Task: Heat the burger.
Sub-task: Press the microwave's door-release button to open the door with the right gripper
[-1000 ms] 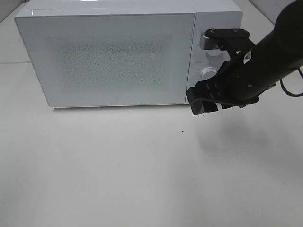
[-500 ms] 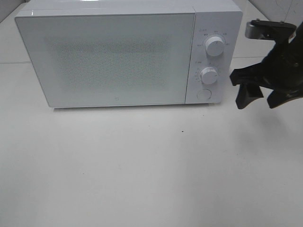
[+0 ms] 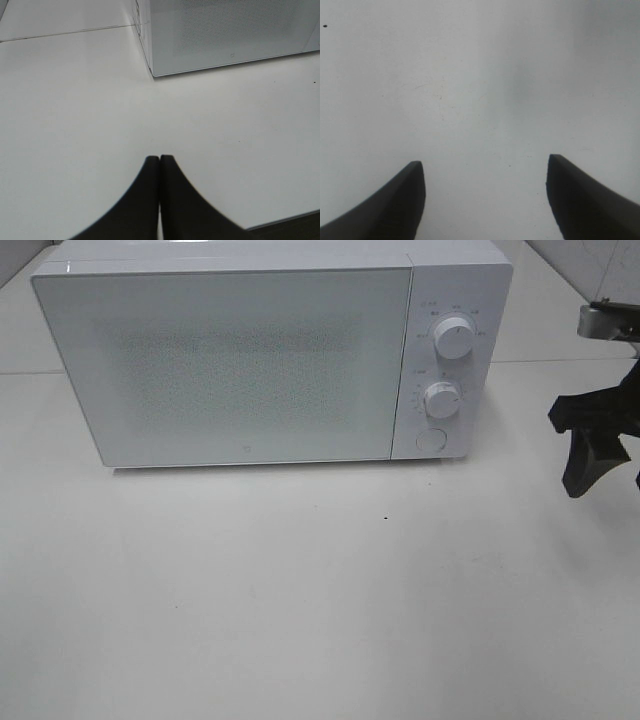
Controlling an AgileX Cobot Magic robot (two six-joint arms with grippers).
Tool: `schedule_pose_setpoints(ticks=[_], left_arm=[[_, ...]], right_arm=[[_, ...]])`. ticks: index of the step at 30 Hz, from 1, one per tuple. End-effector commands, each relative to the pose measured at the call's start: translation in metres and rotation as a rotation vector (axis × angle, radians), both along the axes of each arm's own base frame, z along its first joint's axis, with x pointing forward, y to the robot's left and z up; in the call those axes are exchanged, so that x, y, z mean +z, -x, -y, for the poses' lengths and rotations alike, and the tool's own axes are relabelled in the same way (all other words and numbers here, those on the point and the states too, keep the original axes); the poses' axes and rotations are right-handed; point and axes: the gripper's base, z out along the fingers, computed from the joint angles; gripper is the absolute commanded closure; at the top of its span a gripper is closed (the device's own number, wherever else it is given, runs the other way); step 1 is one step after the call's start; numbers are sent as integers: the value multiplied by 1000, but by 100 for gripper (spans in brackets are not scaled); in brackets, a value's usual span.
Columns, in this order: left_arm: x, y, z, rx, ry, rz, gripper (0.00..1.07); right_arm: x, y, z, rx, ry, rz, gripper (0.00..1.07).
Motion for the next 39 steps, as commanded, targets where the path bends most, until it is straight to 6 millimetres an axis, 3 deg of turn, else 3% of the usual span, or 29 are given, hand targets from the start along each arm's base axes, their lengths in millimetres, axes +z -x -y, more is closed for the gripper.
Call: schedule_pose_setpoints(ticks=[1, 3, 5, 6, 7, 8, 11, 12, 13, 15, 16, 17, 18, 19, 21, 27, 39], left_arm=[[0, 2, -1, 3, 5, 31, 106], [0, 2, -1, 3, 5, 31, 106], [0, 2, -1, 3, 5, 31, 106], [0, 2, -1, 3, 5, 31, 106], [0, 2, -1, 3, 5, 31, 106], [0, 2, -1, 3, 5, 31, 106], [0, 2, -1, 3, 5, 31, 106], [0, 2, -1, 3, 5, 31, 106], [0, 2, -1, 3, 5, 31, 106], [0, 2, -1, 3, 5, 31, 106], [0, 2, -1, 3, 5, 31, 106], [0, 2, -1, 3, 5, 31, 106], [0, 2, -1, 3, 5, 31, 106], [0, 2, -1, 3, 5, 31, 106], [0, 2, -1, 3, 5, 31, 106], [0, 2, -1, 3, 5, 31, 106], [0, 2, -1, 3, 5, 31, 106]], right_arm=[[11, 13, 3, -13, 2, 16, 43], [25, 35, 5, -13, -3, 66, 43], [27, 42, 6, -13, -4, 79, 43], [32, 58, 7, -13, -7, 102, 43], [32, 58, 7, -13, -7, 102, 43], [37, 76, 9, -12, -9, 123, 43], [38, 84, 9, -12, -9, 128, 43], [42, 100, 11, -11, -12, 158, 43], [43, 117, 12, -10, -14, 176, 43], [42, 123, 13, -10, -14, 180, 43], [40, 137, 14, -9, -15, 186, 43], [40, 137, 14, -9, -15, 186, 43], [37, 152, 15, -8, -16, 194, 43], [37, 152, 15, -8, -16, 194, 43], [33, 170, 17, 1, -12, 222, 43], [23, 197, 20, 28, -9, 314, 43], [41, 246, 24, 64, -22, 717, 43]])
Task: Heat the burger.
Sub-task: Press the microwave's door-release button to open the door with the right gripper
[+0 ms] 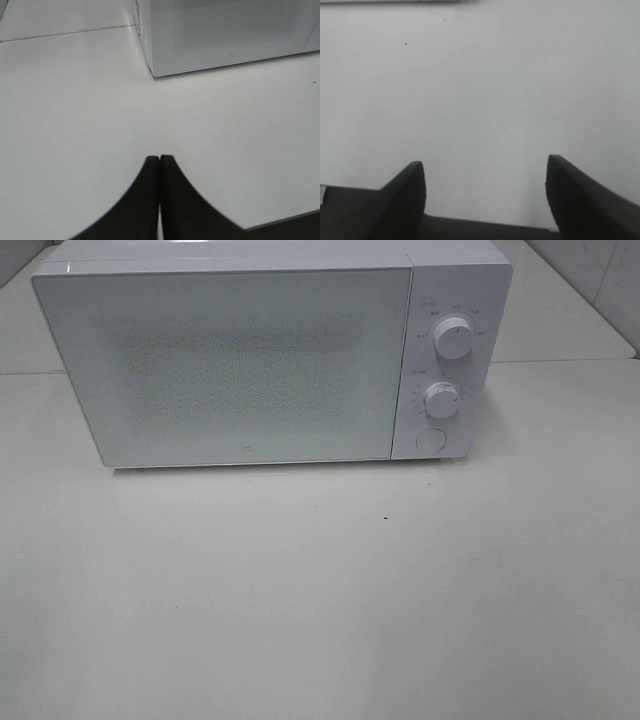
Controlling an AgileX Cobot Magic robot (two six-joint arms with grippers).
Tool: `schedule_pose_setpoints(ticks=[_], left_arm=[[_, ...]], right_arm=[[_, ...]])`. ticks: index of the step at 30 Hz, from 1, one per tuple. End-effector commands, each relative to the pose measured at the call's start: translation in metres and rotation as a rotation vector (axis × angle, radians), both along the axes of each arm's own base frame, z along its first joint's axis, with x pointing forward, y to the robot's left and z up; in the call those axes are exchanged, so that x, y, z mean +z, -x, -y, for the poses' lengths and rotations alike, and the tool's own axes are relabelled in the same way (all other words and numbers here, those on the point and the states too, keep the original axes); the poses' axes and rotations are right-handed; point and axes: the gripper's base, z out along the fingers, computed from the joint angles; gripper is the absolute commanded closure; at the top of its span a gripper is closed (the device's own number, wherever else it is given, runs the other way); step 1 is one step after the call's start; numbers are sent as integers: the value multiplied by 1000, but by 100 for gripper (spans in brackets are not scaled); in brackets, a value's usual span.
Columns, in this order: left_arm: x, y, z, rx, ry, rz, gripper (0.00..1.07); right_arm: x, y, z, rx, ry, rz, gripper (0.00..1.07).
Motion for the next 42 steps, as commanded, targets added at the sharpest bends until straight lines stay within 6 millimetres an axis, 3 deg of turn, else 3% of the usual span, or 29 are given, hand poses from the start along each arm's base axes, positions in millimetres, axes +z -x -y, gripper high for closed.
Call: schedule_pose_setpoints(ticks=[1, 10, 42], left_arm=[[0, 2, -1, 3, 5, 31, 106], [0, 2, -1, 3, 5, 31, 106], [0, 2, -1, 3, 6, 30, 106]], right_arm=[[4, 19, 2, 7, 3, 144, 43], [5, 51, 6, 4, -4, 344, 43], [5, 51, 6, 2, -4, 343, 43]])
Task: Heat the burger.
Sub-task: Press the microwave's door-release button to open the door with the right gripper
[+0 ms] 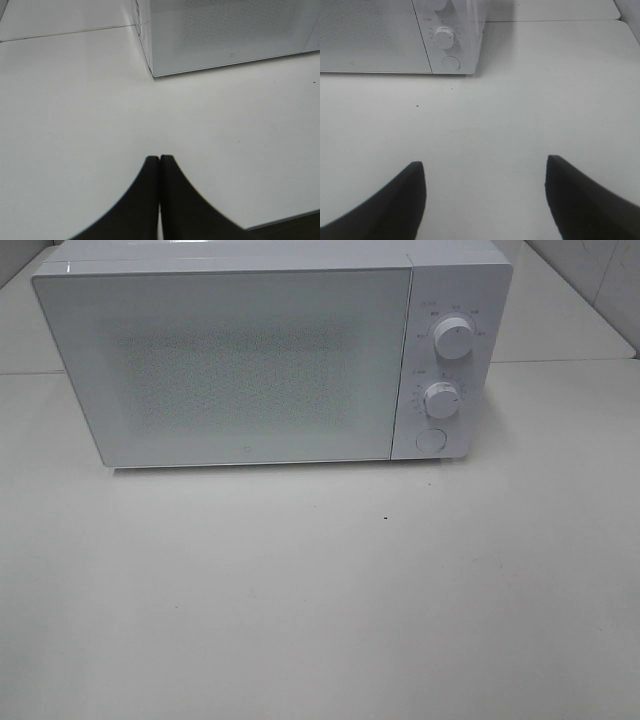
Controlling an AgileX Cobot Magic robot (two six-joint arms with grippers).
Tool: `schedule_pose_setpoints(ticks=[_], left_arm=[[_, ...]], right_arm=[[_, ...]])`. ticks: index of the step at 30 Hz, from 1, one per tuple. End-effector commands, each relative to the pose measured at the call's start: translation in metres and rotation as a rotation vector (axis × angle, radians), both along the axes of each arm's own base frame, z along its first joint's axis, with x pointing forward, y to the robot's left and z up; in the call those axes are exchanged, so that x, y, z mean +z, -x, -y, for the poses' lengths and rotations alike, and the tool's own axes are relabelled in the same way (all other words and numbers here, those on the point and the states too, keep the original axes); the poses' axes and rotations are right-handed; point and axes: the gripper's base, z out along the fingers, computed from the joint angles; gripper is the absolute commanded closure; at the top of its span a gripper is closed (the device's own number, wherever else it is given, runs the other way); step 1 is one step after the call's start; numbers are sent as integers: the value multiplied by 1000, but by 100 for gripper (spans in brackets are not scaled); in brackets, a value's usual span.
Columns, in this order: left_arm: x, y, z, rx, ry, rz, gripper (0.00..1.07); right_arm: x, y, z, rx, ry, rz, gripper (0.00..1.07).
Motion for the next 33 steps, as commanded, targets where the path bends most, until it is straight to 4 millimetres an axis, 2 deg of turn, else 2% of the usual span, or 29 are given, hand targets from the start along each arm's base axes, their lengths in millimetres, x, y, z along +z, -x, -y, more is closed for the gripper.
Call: schedule_pose_setpoints(ticks=[1, 11, 15, 16, 17, 18, 20, 21, 22, 23, 25, 26, 27, 29, 30, 31, 33], left_arm=[[0, 2, -1, 3, 6, 30, 106], [0, 2, -1, 3, 6, 30, 106], [0, 2, -1, 3, 6, 30, 106], [0, 2, -1, 3, 6, 30, 106], [0, 2, -1, 3, 6, 30, 106], [0, 2, -1, 3, 6, 30, 106], [0, 2, -1, 3, 6, 30, 106], [0, 2, -1, 3, 6, 30, 106], [0, 2, -1, 3, 6, 30, 106], [0, 2, -1, 3, 6, 30, 106], [0, 2, -1, 3, 6, 30, 106], [0, 2, -1, 3, 6, 30, 106], [0, 2, -1, 3, 6, 30, 106], [0, 2, -1, 3, 6, 30, 106], [0, 2, -1, 3, 6, 30, 106], [0, 2, -1, 3, 6, 30, 106], [0, 2, -1, 3, 6, 30, 106]], right_arm=[[0, 3, 1, -2, 14, 36, 43], [6, 1, 1, -3, 13, 50, 43], [15, -13, -1, -4, 13, 43, 43], [17, -24, -1, -5, 15, 35, 43], [17, -24, -1, -5, 15, 35, 43], [19, -37, -3, -6, 18, 27, 43], [20, -44, -3, -5, 20, 22, 43], [23, -58, -4, -3, 28, 24, 43], [23, -58, -4, -3, 28, 24, 43], [24, -70, -5, -4, 30, 27, 43], [25, -76, -6, -5, 29, 34, 43], [25, -90, -7, -7, 30, 28, 43], [25, -90, -7, -7, 30, 28, 43], [22, -109, -8, -9, 32, 6, 44], [22, -109, -8, -9, 32, 6, 44], [19, -123, -9, -11, 32, -14, 46], [17, -129, -10, -12, 32, -15, 47]])
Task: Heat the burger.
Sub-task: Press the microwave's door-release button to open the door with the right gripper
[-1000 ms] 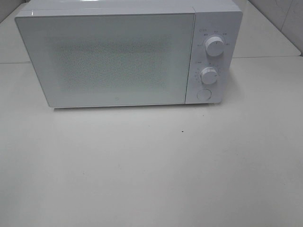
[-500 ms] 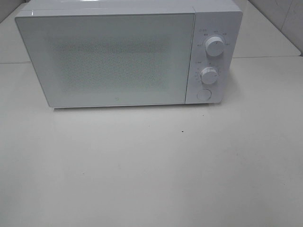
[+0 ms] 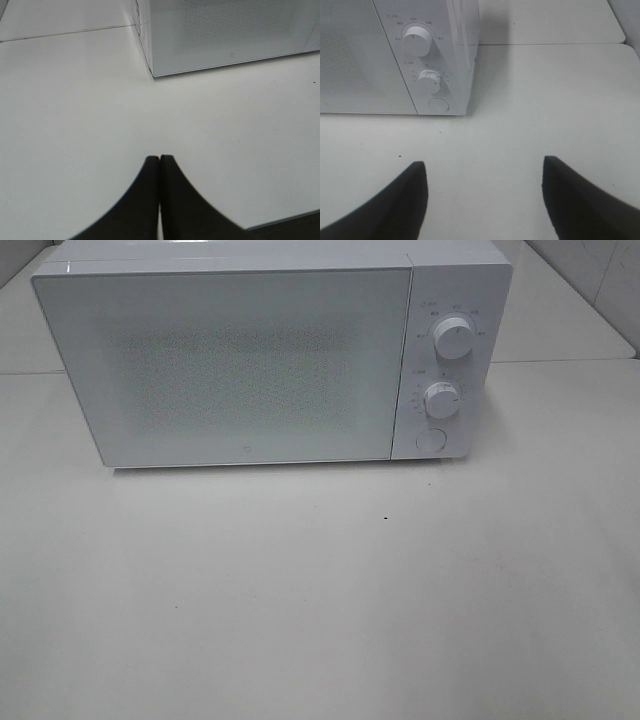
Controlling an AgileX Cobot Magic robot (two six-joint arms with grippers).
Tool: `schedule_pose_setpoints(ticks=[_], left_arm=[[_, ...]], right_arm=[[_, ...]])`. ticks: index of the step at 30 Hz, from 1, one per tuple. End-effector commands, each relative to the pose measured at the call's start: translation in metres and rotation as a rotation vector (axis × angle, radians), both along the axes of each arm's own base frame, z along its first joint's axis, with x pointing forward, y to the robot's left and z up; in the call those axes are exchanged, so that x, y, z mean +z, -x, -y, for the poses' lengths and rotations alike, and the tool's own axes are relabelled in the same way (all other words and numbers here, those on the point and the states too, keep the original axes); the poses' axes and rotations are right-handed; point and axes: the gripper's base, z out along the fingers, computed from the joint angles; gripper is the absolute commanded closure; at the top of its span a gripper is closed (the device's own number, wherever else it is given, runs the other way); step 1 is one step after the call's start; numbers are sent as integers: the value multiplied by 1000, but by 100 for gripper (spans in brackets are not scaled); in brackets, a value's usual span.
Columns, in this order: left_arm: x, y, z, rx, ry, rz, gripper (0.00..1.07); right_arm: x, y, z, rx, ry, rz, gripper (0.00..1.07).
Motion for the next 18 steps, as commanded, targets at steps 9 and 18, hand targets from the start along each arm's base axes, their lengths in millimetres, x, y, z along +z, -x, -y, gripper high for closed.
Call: schedule_pose_setpoints(ticks=[9, 18], left_arm=[[0, 2, -1, 3, 6, 30, 106], [0, 2, -1, 3, 6, 30, 106]], right_arm=[[-22, -77, -5, -12, 16, 17, 72], [-44, -118, -8, -22, 15, 72, 102]])
